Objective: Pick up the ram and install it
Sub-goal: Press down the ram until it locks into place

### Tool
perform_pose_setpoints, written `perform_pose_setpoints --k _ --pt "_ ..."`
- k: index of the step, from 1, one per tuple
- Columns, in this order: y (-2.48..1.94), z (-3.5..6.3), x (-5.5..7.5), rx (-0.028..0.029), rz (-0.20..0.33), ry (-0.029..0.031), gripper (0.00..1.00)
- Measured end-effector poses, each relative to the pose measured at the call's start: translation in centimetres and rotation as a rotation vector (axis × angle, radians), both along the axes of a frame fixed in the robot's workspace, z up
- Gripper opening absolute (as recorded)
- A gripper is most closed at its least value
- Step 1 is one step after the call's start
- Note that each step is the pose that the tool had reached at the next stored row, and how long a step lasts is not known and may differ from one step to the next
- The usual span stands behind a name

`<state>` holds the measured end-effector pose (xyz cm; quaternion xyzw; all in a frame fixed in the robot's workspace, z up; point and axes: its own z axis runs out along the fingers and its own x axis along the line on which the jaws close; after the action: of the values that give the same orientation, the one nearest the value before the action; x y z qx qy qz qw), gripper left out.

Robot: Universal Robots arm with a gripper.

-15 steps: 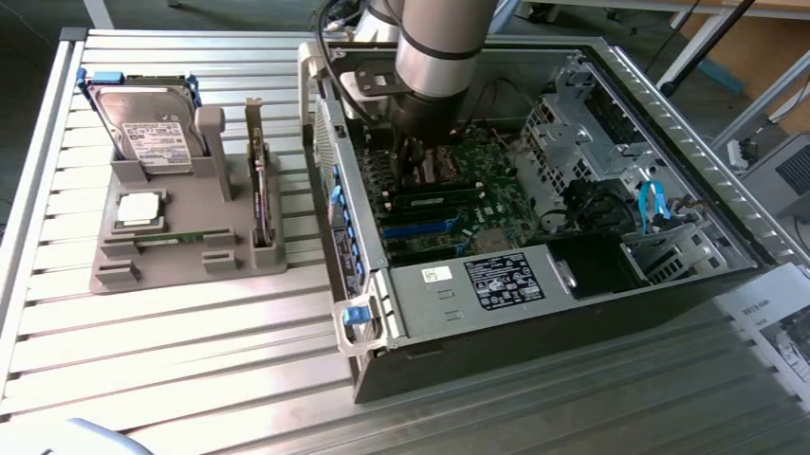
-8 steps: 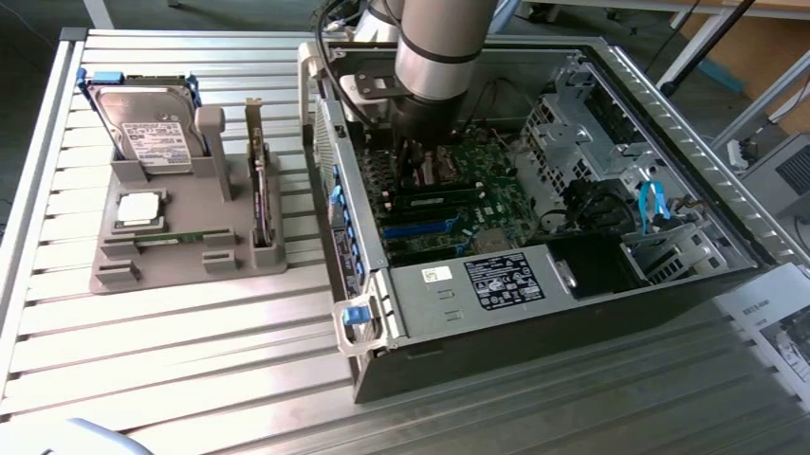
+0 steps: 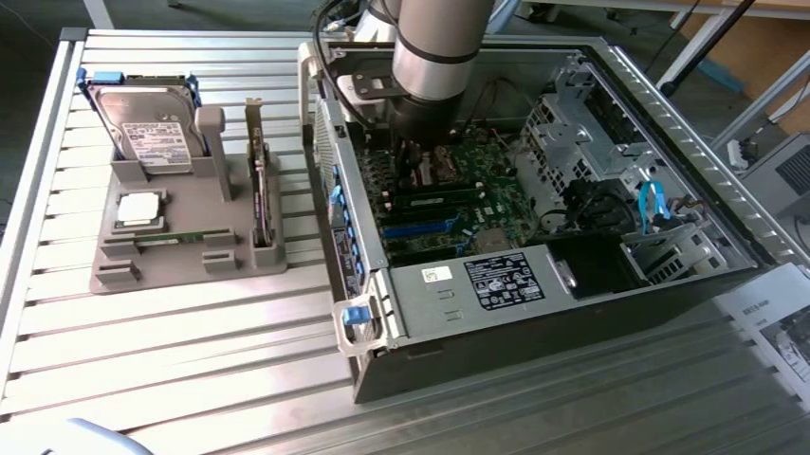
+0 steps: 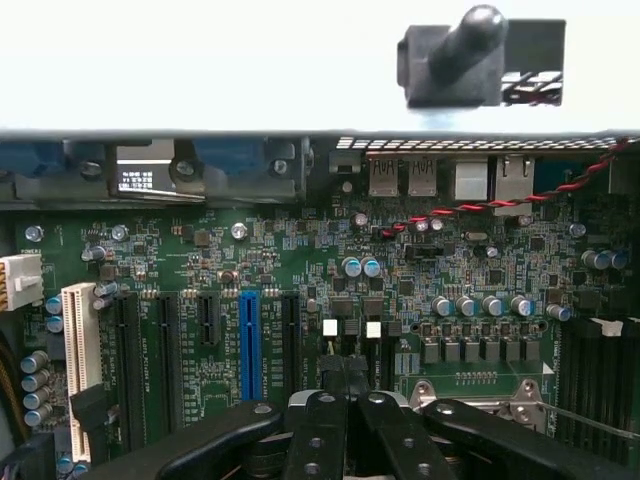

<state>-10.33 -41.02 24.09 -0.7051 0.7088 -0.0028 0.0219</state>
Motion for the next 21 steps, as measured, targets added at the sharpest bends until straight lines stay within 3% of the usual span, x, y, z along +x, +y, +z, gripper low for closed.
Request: perform_pose_setpoints --k 21 --pt "0.0 -0.58 0.0 0.0002 0.0 -0.0002 0.1"
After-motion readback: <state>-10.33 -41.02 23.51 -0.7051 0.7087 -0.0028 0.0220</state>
